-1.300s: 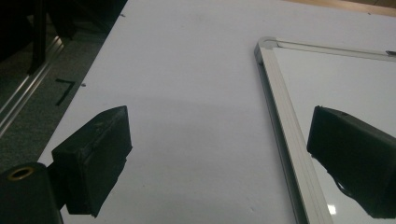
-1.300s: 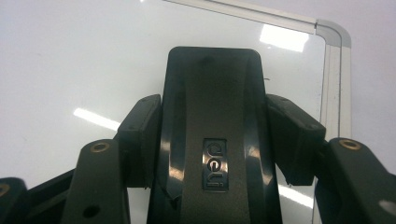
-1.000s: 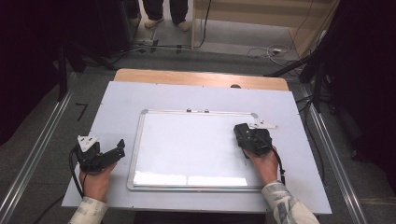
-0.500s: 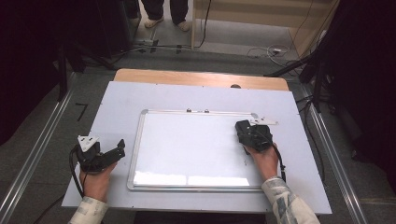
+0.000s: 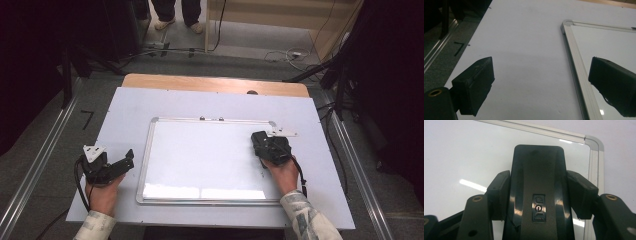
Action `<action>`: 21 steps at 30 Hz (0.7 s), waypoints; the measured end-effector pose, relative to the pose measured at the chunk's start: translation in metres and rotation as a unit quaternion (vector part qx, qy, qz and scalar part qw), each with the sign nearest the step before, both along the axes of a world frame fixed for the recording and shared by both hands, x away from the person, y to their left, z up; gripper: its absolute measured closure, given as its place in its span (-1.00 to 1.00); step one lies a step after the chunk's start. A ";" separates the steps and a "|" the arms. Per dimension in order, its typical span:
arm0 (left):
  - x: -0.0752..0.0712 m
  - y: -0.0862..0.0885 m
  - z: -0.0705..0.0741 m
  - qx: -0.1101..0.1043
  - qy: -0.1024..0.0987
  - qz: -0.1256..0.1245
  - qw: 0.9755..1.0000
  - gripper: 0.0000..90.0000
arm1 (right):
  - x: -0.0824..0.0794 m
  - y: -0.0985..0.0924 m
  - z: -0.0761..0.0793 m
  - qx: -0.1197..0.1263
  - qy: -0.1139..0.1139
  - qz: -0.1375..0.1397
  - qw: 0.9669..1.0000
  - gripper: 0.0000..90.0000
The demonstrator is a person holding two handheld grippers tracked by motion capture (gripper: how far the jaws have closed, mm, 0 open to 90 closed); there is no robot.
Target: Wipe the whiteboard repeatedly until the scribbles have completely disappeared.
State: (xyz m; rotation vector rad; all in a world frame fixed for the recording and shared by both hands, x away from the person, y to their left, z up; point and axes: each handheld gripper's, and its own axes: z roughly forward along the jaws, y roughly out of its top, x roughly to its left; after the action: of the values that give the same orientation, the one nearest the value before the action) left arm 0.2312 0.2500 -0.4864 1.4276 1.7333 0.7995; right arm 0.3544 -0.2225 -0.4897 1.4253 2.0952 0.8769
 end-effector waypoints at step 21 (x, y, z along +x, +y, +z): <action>0.000 0.000 0.000 -0.002 0.000 0.000 1.000 -0.85 | -0.026 0.003 -0.001 -0.002 -0.001 0.019 1.000 -0.14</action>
State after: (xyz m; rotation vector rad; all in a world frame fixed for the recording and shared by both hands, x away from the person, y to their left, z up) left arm 0.2312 0.2496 -0.4863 1.4252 1.7335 0.7942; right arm 0.3285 -0.2192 -0.4906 1.3870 2.1276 0.8883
